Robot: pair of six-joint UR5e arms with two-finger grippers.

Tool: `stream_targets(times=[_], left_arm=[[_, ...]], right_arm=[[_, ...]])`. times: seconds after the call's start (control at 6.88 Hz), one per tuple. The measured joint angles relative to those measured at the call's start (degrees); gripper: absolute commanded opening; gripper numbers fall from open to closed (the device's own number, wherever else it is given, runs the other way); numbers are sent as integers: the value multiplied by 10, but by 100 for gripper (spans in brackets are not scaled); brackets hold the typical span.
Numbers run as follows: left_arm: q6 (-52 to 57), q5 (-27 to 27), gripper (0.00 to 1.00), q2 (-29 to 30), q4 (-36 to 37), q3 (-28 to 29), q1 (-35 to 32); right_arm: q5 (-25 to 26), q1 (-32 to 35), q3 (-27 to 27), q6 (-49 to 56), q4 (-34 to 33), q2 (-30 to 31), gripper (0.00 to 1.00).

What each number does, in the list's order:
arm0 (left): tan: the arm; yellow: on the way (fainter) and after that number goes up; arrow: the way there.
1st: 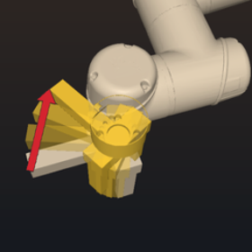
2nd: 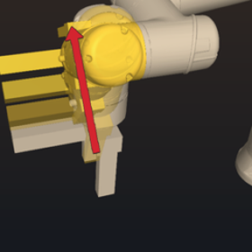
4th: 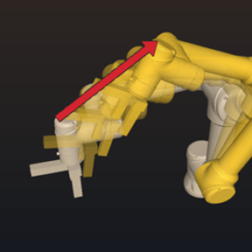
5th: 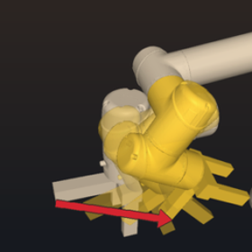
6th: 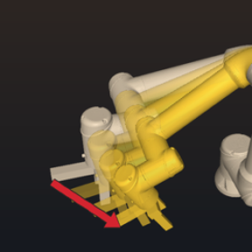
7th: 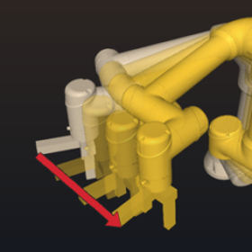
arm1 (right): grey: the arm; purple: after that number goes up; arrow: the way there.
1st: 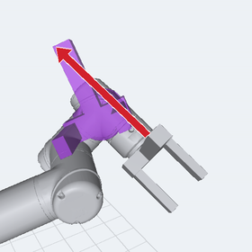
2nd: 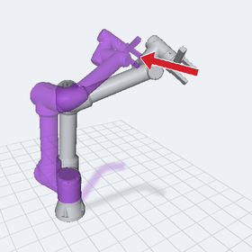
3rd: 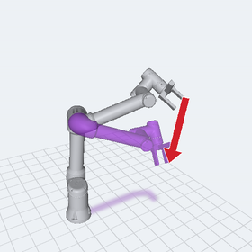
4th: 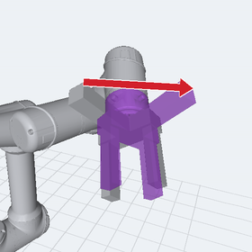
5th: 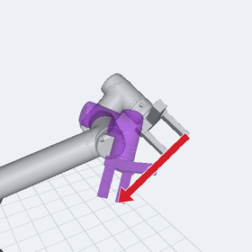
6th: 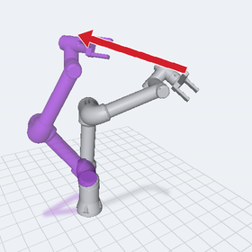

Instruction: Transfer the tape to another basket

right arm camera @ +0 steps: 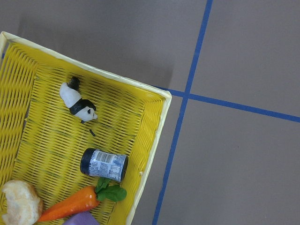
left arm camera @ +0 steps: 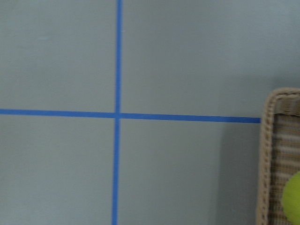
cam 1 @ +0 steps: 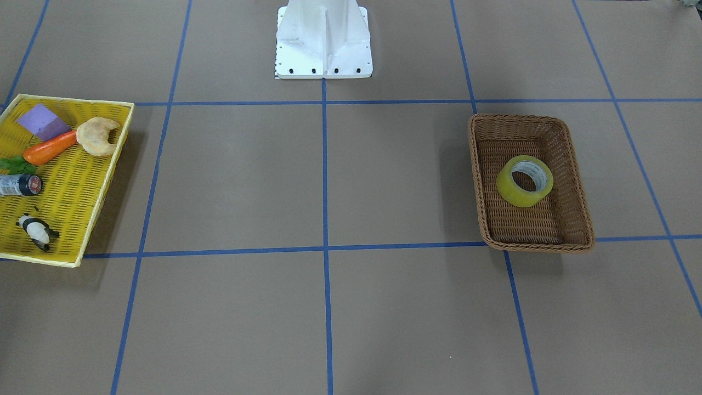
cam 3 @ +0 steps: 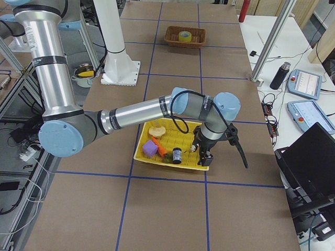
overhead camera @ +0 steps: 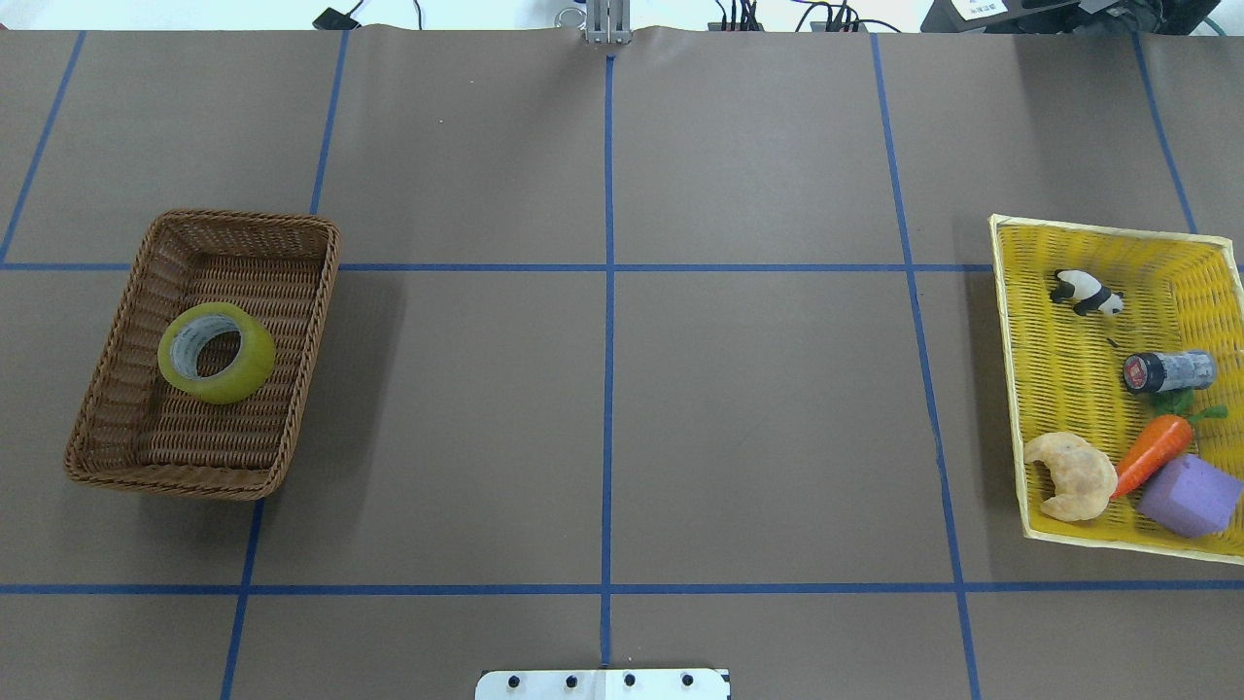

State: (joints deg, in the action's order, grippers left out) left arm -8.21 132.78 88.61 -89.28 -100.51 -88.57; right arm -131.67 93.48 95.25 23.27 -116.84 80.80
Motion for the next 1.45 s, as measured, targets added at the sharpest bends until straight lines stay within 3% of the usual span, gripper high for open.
stream_targets(times=[0.29, 0.44, 1.45], left_arm=[[51, -26, 98, -27, -1, 8, -12], [57, -29, 98, -40, -2, 8, -13], [52, -33, 98, -59, 3, 21, -13]], right_arm=[[7, 3, -30, -31, 120, 62, 100], [9, 1, -42, -81, 149, 70, 100], [16, -44, -42, -148, 185, 69, 100]])
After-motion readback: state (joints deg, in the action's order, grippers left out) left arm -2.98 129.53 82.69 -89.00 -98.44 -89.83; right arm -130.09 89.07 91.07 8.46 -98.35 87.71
